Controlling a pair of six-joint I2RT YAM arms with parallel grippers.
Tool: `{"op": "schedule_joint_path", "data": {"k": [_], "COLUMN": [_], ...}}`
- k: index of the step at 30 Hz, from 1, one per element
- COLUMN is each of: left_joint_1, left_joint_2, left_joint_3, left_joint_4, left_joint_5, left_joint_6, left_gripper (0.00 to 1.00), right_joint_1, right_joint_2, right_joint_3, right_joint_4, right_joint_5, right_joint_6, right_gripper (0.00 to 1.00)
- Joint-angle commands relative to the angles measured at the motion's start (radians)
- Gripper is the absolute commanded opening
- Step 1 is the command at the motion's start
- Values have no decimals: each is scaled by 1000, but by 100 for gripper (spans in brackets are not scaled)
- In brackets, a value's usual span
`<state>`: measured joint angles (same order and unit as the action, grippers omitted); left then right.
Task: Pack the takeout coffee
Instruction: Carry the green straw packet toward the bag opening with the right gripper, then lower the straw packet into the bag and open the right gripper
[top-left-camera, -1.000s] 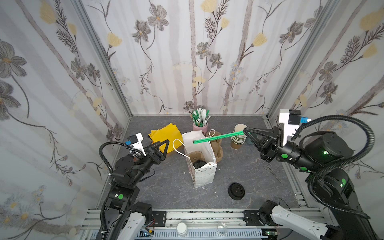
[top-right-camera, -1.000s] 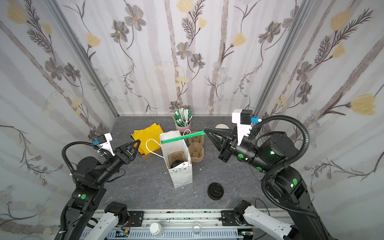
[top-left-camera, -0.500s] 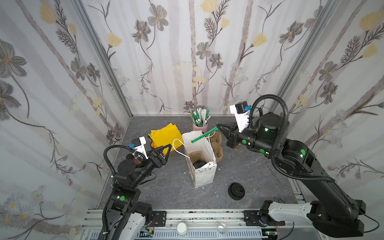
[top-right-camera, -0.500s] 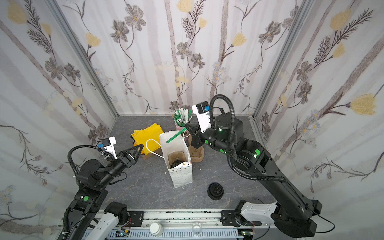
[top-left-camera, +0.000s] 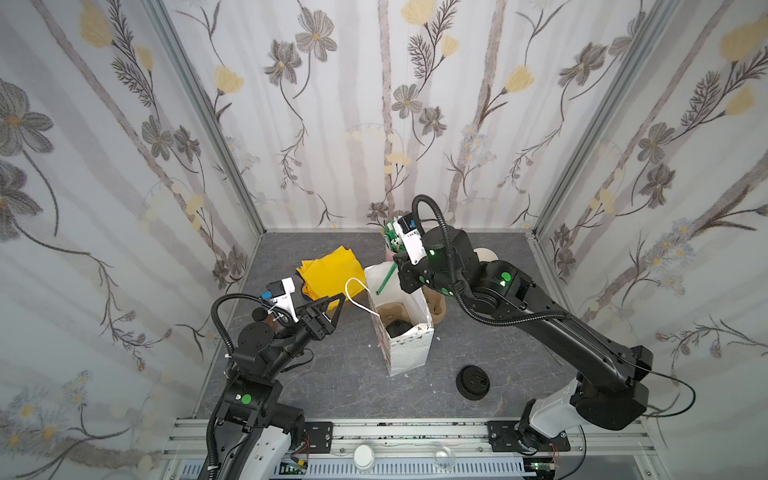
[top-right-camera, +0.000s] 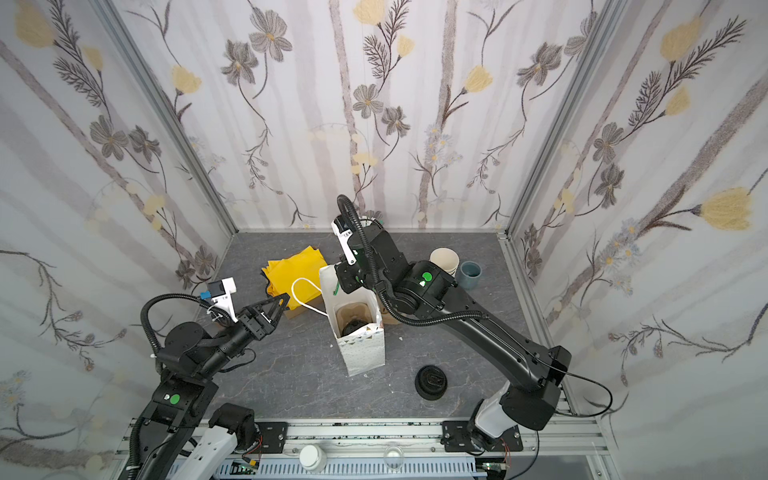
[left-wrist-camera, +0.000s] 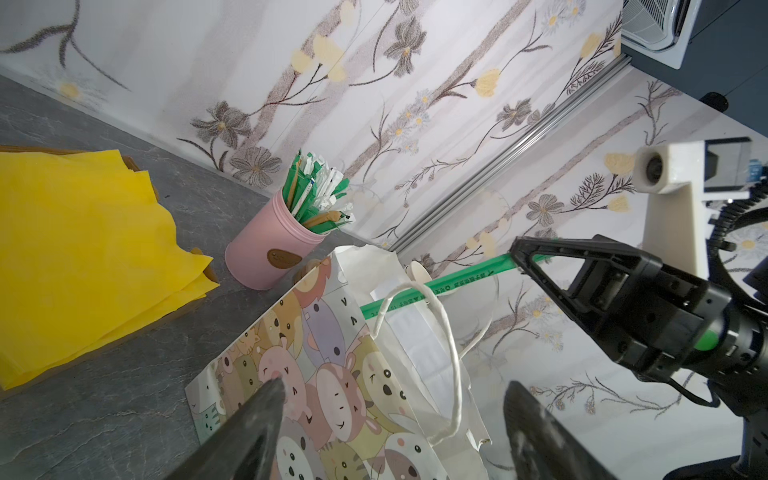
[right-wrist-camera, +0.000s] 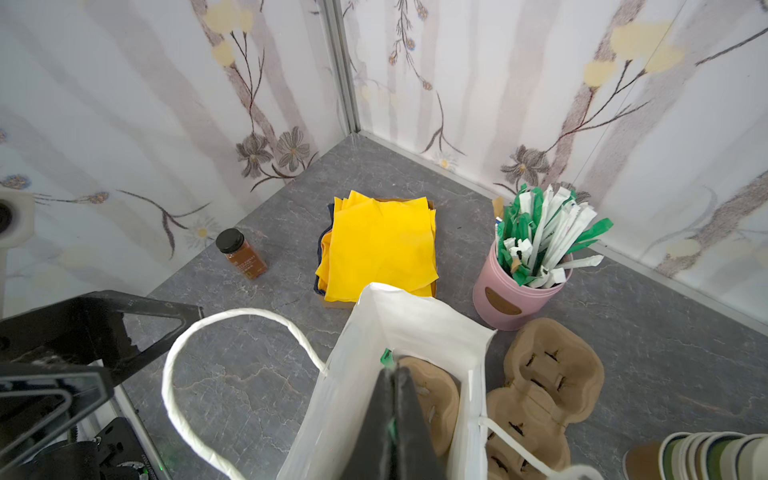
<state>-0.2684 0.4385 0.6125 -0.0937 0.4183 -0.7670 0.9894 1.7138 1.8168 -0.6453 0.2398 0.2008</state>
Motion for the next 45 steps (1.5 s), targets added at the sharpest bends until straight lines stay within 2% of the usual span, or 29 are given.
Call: {"op": "schedule_joint_path", "data": {"k": [1,19,45], "left_joint_1": [1,1,1], "left_joint_2": [-8,-33,-60], "left_joint_3": [-6,-21,-28], "left_joint_4": [34,32,26], "left_joint_5": [-9,-29,-73], "left_joint_6": [-12,-8,-21], "left_gripper": [83,83,82], "right_joint_1": [2,0,-23], "right_joint_2": [48,242,314], "right_joint_3": [27,40,-13], "right_joint_4": [42,29,43], "right_joint_5": [-16,-35,-76], "right_joint_6": [24,74,97], "right_gripper": [0,0,1]}}
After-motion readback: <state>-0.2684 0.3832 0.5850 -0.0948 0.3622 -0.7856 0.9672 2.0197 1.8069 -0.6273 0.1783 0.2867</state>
